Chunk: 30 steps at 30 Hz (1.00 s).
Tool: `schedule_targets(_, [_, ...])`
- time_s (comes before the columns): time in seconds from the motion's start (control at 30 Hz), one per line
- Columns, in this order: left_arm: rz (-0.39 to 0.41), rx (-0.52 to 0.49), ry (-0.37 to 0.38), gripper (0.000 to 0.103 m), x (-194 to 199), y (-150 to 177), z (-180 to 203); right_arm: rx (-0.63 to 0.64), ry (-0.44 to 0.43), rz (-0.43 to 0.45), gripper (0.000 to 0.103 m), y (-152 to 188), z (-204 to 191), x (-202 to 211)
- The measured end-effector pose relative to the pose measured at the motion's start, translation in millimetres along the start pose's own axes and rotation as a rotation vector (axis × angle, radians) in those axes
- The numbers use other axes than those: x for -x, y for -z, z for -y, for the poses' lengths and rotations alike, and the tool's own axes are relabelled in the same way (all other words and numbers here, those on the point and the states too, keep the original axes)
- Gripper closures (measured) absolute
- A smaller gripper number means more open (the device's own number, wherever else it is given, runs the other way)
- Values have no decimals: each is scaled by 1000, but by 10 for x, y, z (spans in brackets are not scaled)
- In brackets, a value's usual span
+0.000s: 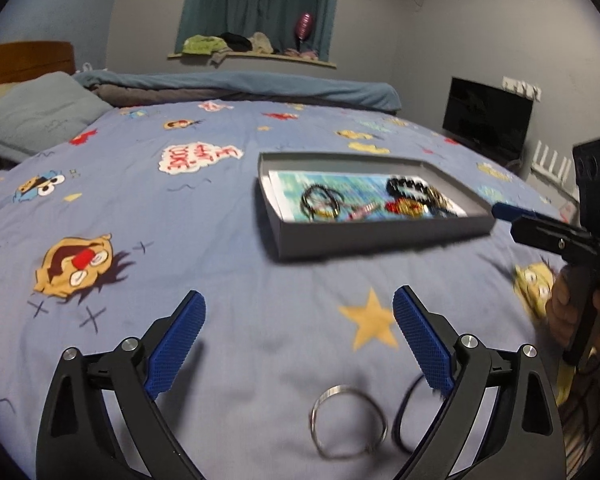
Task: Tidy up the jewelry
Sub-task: 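Grasp the black cord bracelet with the right tool while the left tool approaches the silver bangle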
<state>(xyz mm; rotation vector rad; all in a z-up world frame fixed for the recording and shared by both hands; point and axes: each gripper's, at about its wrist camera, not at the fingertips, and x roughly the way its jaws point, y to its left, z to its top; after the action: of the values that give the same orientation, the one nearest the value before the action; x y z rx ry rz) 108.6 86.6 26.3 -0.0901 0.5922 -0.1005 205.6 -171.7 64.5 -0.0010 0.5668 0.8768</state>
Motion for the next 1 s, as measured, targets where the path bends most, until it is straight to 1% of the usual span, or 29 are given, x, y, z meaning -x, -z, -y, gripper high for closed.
schedule_targets(0.17, [-19, -21, 0, 9, 84, 147, -42, 16, -31, -23, 6, 131, -150, 21])
schedule_targets(0.3, [-32, -39, -20, 9, 144, 233, -59, 39, -58, -71, 6, 245, -289, -62])
schedule_targets(0.5, [-47, -40, -24, 9, 258, 345, -153, 122, -81, -138, 6, 425, -588, -220])
schedule_targets(0.57, [-52, -43, -10, 10, 299, 385, -168, 159, -76, -155, 10, 473, -685, -261])
schedule_targets(0.63, [-55, -52, 3, 10, 325, 415, -170, 190, -63, -183, 25, 521, -758, -335])
schedule_targets(0.67, [-56, -60, 7, 11, 337, 429, -166, 194, -58, -199, 30, 539, -772, -380])
schedule_targets(0.7, [-59, -68, 11, 11, 349, 444, -161, 196, -53, -214, 40, 556, -781, -415])
schedule_targets(0.73, [-60, -74, 13, 11, 357, 454, -159, 203, -42, -230, 45, 577, -799, -463])
schedule_targets(0.87, [-63, -83, 18, 11, 359, 471, -159, 244, -31, -252, 55, 636, -889, -538])
schedule_targets(0.9, [-64, -86, 20, 11, 356, 474, -154, 257, -26, -257, 60, 654, -910, -550])
schedule_targets(0.93, [-65, -88, 22, 11, 357, 481, -147, 274, -18, -261, 70, 676, -932, -562])
schedule_targets(0.97, [-69, -92, 26, 11, 346, 482, -132, 285, -14, -259, 76, 687, -944, -568])
schedule_targets(1.0, [-70, -96, 31, 11, 341, 482, -118, 294, -10, -253, 86, 694, -953, -561])
